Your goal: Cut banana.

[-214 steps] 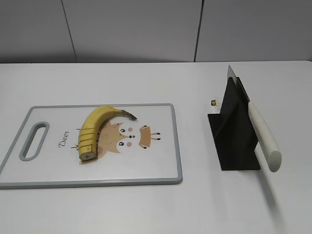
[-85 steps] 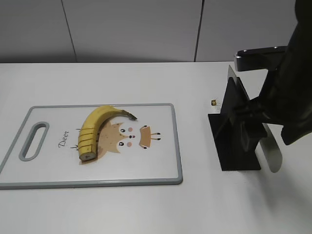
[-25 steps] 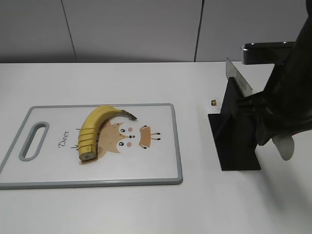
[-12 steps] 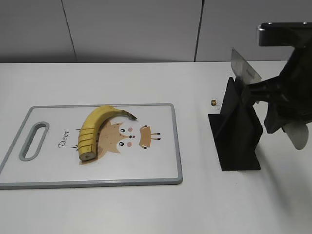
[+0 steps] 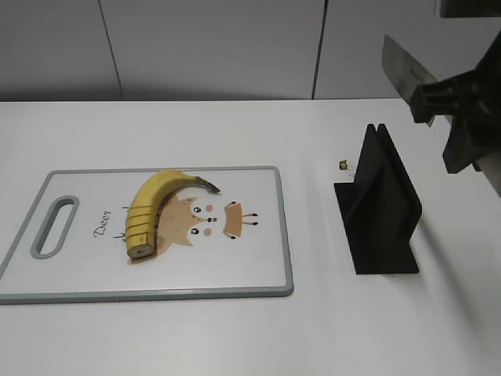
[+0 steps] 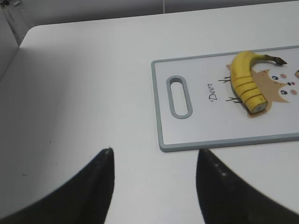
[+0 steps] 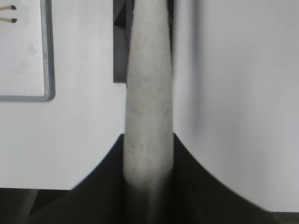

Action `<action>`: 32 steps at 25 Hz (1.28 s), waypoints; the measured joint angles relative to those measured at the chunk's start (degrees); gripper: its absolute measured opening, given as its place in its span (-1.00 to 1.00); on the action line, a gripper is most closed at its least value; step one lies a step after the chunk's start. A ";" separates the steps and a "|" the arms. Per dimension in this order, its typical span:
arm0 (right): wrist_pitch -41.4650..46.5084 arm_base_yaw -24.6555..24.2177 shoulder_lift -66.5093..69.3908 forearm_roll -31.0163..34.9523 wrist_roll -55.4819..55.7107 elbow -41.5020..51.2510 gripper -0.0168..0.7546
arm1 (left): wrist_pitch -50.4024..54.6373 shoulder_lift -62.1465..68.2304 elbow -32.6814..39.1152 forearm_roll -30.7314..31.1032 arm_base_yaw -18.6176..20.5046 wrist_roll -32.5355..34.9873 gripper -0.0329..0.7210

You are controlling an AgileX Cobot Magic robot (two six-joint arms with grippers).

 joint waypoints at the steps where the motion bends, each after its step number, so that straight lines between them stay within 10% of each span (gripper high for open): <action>1: 0.27 0.00 0.00 0.00 -0.15 -0.61 -0.54 | 0.00 0.00 0.00 0.00 0.00 0.00 0.53; 32: -3.21 0.00 9.89 5.51 -41.26 -16.64 -0.54 | -7.54 14.14 -3.96 -4.85 0.00 7.52 0.53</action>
